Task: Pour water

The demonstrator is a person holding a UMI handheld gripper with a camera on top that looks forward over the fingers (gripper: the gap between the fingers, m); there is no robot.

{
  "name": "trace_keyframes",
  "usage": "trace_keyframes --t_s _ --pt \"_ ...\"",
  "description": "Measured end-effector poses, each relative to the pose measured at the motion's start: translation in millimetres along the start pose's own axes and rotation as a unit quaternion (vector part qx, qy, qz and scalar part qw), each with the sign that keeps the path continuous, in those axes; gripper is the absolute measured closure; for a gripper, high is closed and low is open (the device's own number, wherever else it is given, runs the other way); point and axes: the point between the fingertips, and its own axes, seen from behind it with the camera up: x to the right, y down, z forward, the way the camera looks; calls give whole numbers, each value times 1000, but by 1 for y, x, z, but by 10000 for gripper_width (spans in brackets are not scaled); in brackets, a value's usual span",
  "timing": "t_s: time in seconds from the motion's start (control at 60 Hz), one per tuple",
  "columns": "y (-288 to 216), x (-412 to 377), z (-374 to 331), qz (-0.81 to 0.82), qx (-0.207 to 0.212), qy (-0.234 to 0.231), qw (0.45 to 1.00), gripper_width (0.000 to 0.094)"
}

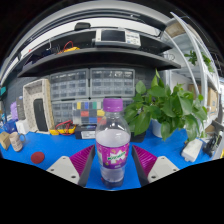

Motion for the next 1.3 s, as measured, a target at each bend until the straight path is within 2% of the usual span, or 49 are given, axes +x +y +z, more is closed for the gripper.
trace_keyframes --t_s 0.067,0.117,0.183,0.35,0.6,0.783,0.817,0.933,1.067,1.3 --pt "1 -4 12 -2 -1 -12 1000 287" --pt "1 -5 17 -13 -1 -11 1000 423" --pt "-4 -8 20 -27 3 -23 999 458" --pt "-1 -18 25 -64 -1 -27 998 621" --pt "-2 -43 29 -143 -25 -23 989 624" --pt "-30 -121 28 -278 -16 -52 959 623" --pt "-36 -138 31 -313 -9 -65 948 623" --pt "-51 -215 30 -433 -2 -69 899 621" --pt "-60 -300 31 -553 24 -72 830 624" --pt "-43 -405 33 -702 64 -81 705 617"
